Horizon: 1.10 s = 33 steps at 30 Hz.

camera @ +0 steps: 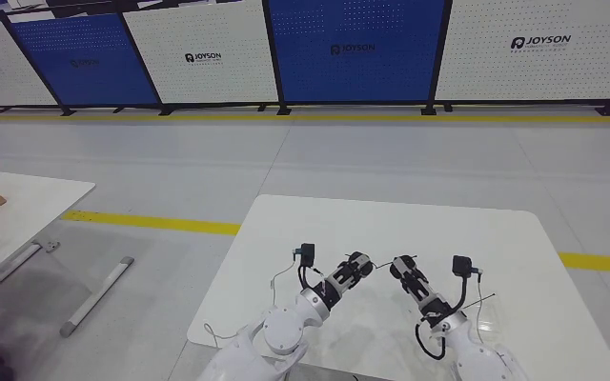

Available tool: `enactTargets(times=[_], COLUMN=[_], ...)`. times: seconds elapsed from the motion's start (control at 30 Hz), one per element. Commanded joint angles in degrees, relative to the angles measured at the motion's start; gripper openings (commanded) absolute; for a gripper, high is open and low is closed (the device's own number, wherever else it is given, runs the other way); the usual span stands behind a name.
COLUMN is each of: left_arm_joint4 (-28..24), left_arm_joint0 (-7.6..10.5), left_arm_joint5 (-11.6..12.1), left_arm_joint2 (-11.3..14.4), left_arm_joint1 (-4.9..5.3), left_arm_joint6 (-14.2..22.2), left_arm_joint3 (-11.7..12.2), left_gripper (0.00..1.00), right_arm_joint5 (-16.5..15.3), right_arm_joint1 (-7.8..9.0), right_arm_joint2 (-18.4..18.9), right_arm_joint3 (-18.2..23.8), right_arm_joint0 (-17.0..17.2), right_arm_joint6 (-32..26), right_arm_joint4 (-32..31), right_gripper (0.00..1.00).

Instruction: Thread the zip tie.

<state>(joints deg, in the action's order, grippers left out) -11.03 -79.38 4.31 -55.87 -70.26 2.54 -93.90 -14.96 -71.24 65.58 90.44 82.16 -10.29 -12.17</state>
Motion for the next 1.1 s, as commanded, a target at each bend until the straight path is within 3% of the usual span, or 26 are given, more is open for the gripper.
enactTargets(times=[0.0, 0.43, 0.7, 1.07], left_arm_joint4=[1.22, 1.40, -5.65, -8.03], left_arm_joint0=[0.20, 0.16, 0.48, 0.49], left_arm_joint5=[-0.28, -0.57, -1.86, -1.79], left_arm_joint2=[-0.08, 0.01, -1.42, -2.30], left_arm_joint1=[-0.04, -0.09, -0.39, -0.63], left_arm_joint6=[-0.86, -0.90, 1.75, 2.52], left_arm_joint3=[0.24, 0.26, 0.62, 1.11], left_gripper=[0.00, 0.00, 0.00, 0.00], right_arm_joint5=[0.15, 0.15, -0.89, -0.95], right_arm_joint1=[-0.01, -0.01, -0.03, -0.30], right_arm_joint2=[0.07, 0.07, 0.45, 0.34], right_arm_joint3=[-0.12, -0.12, 0.09, -0.14], right_arm_joint0=[0.00, 0.00, 0.10, -0.27], right_arm_joint6=[-0.12, -0.12, -1.48, -1.30], right_arm_joint4=[-0.21, -0.21, 0.58, 0.80], right_gripper=[0.00, 0.00, 0.00, 0.00])
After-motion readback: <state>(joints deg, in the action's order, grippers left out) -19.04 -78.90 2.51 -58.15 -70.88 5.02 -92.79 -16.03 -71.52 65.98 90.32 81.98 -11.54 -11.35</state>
